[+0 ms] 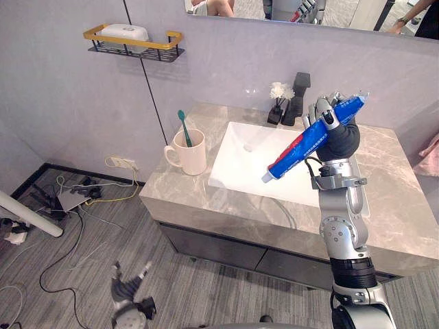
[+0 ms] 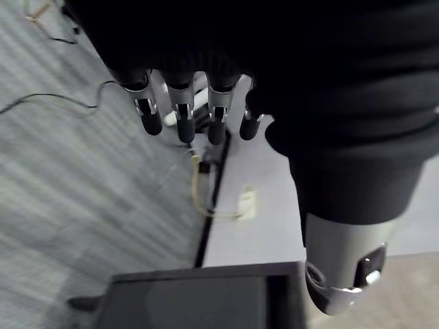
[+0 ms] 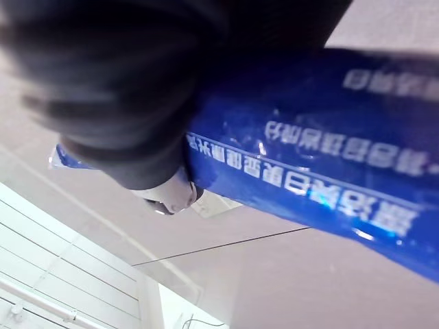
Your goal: Organize washtable
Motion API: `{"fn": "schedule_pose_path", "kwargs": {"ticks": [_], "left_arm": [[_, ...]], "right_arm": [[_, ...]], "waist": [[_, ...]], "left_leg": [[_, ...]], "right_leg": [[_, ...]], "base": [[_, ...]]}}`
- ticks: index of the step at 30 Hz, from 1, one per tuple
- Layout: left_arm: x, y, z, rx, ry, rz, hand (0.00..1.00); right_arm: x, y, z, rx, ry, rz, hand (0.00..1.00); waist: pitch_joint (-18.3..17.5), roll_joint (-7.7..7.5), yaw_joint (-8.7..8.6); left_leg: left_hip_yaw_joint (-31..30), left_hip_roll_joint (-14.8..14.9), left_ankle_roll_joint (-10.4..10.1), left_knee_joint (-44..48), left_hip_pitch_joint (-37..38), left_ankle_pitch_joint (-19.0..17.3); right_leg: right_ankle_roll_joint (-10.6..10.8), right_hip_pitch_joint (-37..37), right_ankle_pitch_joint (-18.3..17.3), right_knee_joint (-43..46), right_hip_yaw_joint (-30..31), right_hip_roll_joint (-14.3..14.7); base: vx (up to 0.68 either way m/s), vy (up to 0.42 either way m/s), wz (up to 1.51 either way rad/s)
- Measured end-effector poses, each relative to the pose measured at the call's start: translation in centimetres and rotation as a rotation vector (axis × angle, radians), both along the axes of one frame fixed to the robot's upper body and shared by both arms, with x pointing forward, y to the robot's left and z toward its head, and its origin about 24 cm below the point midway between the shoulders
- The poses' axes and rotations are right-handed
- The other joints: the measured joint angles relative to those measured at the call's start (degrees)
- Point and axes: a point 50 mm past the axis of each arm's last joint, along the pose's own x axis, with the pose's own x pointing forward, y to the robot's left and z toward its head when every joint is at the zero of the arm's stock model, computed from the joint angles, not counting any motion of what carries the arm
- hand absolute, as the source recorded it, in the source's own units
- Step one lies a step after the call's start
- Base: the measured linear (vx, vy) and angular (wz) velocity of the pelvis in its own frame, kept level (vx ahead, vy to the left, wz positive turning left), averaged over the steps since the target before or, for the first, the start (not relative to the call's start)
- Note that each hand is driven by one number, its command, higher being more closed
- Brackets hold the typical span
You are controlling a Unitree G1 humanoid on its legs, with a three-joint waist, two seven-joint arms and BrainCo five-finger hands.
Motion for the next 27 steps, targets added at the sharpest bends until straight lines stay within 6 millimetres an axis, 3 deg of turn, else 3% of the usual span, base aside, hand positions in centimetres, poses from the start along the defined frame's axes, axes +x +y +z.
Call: {"fn": "schedule_pose_path", "kwargs": {"ticks": [5,10,13,18,27], "left_arm": [[-0.4,-1.2,-1.0,-0.062,0.045,-0.062,0.00],[-0.6,-2.8,-2.0,-0.111,0.103,-0.209,0.00],[-0.4,-2.9,-1.9,-0.106,0.106,-0.242,0.00],[-0.8,-2.2,-2.2,-0.088,0.136,-0.306,0.00],[-0.5,-1.8,-2.4,-0.079,0.155,-0.374,0.00]], "right_arm": [[0.1,0.2,0.4,-0.045,-0.009,-0.052,1.00],[1.0,0.8,3.4,-0.118,-0.105,-0.097,1.00],[1.7,1.3,5.0,-0.162,-0.145,-0.110,1.00],[3.2,2.2,6.2,-0.200,-0.140,-0.126,1.00],[5.1,2.9,8.8,-0.290,-0.157,-0.224,1.00]], "waist": [[0.1,0.01,1.01],[0.6,-0.19,1.48],[1.1,-0.39,2.79],[1.5,-1.11,3.20],[2.9,-2.38,6.05]], "left_leg": [[-0.9,0.0,0.0,0.2,0.0,0.0],[-2.7,0.1,0.0,1.1,-0.9,0.0],[-2.8,0.2,-0.1,1.2,-1.1,0.1],[-4.0,0.1,-0.1,1.3,-1.9,0.1],[-6.0,0.0,-0.2,2.7,-4.1,0.1]], "right_leg": [[0.0,0.4,-0.1,0.0,-0.6,-0.1],[-0.1,0.7,-0.1,0.0,-2.0,0.0],[-0.2,0.7,-0.2,0.0,-2.2,0.1],[-0.2,0.6,-0.3,0.0,-3.4,0.0],[-0.2,-0.3,-0.4,0.0,-5.5,0.1]], "base": [[-0.03,-0.007,0.07],[-0.04,-0.015,0.16],[-0.02,-0.007,0.03],[-0.01,0.004,0.11],[0.02,0.006,0.14]]}}
